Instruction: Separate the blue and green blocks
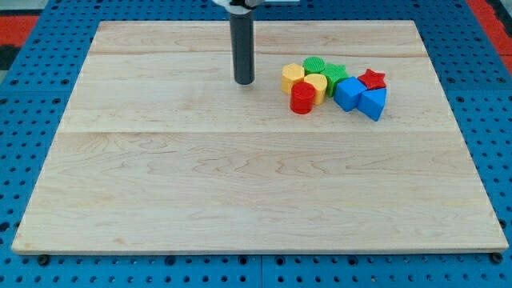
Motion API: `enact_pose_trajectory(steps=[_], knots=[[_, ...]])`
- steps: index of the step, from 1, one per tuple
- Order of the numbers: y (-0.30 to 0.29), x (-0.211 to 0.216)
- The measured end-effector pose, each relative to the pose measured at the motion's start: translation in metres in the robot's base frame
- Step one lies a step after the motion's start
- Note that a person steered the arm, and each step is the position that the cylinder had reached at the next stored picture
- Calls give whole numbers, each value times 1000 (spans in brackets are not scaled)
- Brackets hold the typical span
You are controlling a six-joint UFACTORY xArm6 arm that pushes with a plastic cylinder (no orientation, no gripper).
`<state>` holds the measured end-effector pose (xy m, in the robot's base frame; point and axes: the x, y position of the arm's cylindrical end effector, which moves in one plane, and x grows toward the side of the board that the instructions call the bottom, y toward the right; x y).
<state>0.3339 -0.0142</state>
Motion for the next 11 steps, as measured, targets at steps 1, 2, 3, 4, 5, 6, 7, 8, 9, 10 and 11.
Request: enact_pose_trajectory(steps=[1, 2, 3, 4, 5, 6, 7, 8, 9, 10, 11], knots=[[3, 0], [9, -5], [39, -35], [67, -54], [103, -55], [140, -25], [170, 6], [173, 10], [188, 33], [164, 45], [148, 15]])
